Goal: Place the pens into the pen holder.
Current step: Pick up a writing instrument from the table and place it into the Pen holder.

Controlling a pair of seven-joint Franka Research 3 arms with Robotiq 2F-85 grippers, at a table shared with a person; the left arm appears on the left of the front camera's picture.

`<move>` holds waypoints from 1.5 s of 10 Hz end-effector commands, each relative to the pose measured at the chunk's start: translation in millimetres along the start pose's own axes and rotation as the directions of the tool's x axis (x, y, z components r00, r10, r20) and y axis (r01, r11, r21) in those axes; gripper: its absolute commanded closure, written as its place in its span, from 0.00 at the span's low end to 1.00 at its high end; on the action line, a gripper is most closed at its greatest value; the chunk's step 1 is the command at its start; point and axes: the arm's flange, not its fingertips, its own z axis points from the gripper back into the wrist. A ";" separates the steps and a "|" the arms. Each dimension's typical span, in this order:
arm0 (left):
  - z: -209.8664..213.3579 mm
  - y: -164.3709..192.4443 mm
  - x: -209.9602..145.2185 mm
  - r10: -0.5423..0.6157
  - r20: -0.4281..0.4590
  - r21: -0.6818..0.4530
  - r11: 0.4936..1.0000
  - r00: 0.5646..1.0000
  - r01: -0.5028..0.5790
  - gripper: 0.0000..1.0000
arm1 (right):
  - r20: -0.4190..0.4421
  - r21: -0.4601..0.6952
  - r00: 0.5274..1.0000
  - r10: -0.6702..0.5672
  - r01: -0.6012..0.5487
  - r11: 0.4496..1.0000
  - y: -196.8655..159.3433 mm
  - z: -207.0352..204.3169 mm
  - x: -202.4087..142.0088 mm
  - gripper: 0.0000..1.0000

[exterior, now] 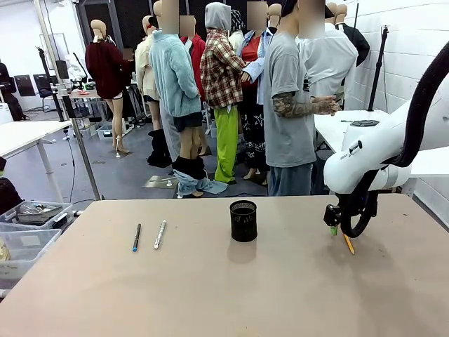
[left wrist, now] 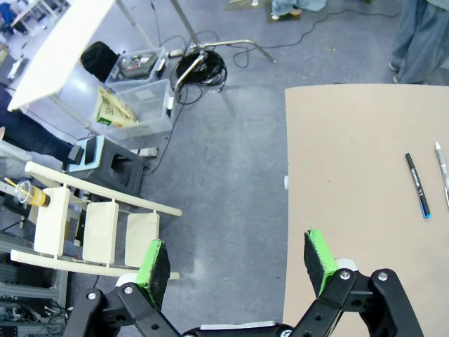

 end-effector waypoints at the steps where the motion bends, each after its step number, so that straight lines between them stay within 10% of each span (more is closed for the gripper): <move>1: 0.5 -0.5 -0.1 -0.010 -0.004 0.008 1.000 1.000 0.010 0.00 | 0.001 -0.021 1.000 -0.006 0.006 1.000 2.2 -5.0 9.4 0.19; 5: 0.5 -0.5 -0.1 -0.010 -0.004 0.008 1.000 1.000 0.010 0.00 | -0.008 -0.004 1.000 -0.005 0.005 1.000 2.3 -3.0 10.1 0.98; 12: 0.5 -0.5 -0.1 -0.010 -0.004 0.008 1.000 1.000 0.010 0.00 | -0.064 0.038 0.995 0.077 -0.075 0.997 13.1 -2.7 7.7 1.00; 15: 0.5 -0.5 -0.1 -0.010 -0.004 0.008 1.000 1.000 0.010 0.00 | 0.232 0.127 0.927 0.294 -0.329 0.936 37.3 65.8 -27.9 1.00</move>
